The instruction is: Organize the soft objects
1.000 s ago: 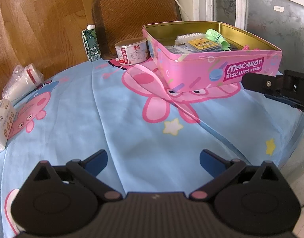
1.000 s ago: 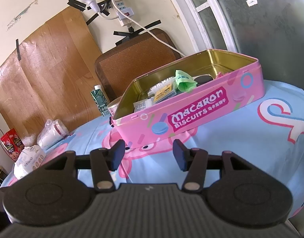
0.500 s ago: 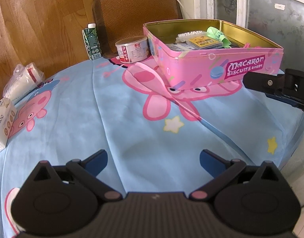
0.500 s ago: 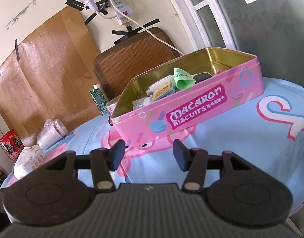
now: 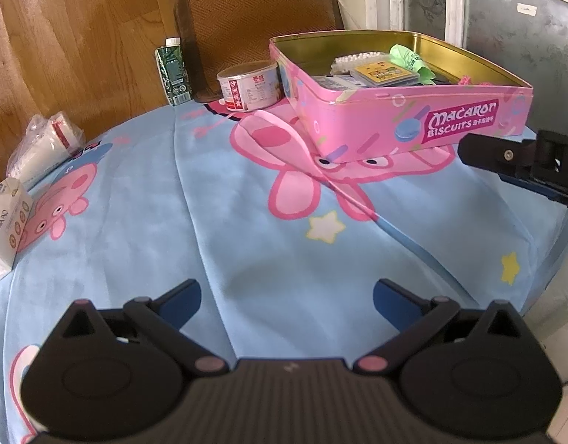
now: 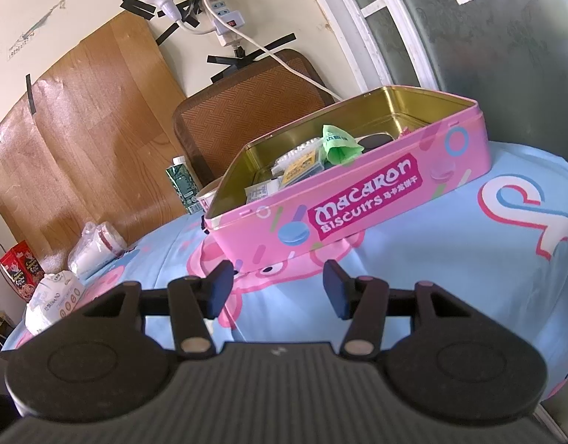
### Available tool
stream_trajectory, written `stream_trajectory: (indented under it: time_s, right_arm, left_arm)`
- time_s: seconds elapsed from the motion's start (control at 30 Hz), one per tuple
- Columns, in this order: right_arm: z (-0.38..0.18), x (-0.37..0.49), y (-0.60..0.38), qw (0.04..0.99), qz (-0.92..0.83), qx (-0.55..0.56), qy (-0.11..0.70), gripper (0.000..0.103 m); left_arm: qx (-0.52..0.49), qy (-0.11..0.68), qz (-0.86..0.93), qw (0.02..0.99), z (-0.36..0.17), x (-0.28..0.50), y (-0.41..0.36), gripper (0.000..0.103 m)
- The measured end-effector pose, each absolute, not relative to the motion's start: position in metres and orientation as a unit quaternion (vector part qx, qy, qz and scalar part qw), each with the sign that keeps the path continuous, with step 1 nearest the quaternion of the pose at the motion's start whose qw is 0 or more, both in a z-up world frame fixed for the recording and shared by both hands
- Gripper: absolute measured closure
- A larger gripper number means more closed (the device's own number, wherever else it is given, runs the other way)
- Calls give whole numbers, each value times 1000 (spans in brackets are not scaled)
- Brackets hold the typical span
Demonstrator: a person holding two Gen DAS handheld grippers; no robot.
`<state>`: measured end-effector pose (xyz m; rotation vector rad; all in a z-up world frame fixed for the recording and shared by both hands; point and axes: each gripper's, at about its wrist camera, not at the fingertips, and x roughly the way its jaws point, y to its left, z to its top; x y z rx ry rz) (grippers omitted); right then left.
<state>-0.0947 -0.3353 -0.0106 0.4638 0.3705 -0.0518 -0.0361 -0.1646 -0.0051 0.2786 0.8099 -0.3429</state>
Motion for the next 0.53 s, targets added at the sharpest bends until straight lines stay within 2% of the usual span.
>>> stream_trajectory:
  time_s: [0.53]
  right_arm:
    - [-14, -95, -332, 957, -29, 223, 185, 46]
  left_arm:
    - [114, 393, -176, 895, -3, -34, -162, 0]
